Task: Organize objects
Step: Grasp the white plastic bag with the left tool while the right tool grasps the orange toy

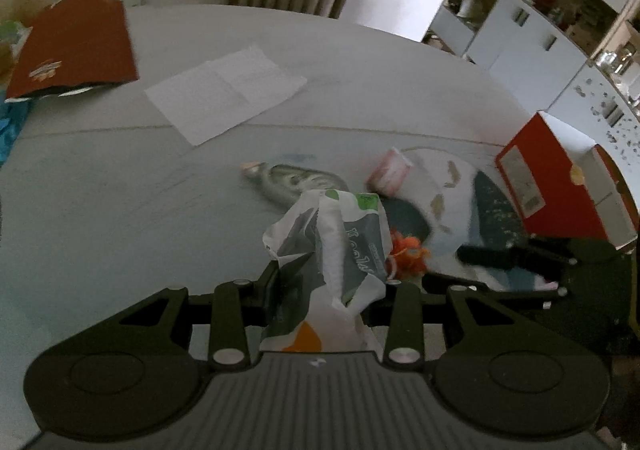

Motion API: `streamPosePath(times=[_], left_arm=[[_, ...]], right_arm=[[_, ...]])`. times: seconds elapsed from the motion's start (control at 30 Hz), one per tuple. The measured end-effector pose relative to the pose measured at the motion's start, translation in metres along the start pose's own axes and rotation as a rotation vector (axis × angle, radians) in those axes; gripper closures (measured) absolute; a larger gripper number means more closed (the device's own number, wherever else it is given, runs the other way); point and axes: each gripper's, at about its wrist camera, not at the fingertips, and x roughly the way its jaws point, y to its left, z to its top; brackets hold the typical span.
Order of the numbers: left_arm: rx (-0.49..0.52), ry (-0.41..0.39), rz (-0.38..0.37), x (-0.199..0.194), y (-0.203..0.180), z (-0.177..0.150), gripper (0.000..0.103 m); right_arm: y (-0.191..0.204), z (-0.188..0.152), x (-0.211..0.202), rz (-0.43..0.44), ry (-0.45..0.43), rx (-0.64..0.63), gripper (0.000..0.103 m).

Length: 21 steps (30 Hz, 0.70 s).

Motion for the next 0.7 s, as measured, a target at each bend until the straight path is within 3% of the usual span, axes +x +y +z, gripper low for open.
streamPosePath(times=[0.4,0.57,0.63,0.7], left_arm=[[-0.025,0.014,0.008,0.000,0.020,-0.009,0.066],[-0.020,0.017,0.003,0.001,0.021,-0.010,0.066],[-0.019,0.020,0.002,0.002,0.021,-0.010,0.066],[-0.018,0.020,-0.001,0.002,0.022,-0.009,0.066]], right_arm=[[0.012,0.012,0.030,-0.029,0.019,0.030,0.045],[0.019,0.009,0.035,-0.068,0.023,0.011,0.052],[0.019,0.008,0.034,-0.072,0.019,0.010,0.061],[0.020,0.007,0.033,-0.076,0.019,0.003,0.063]])
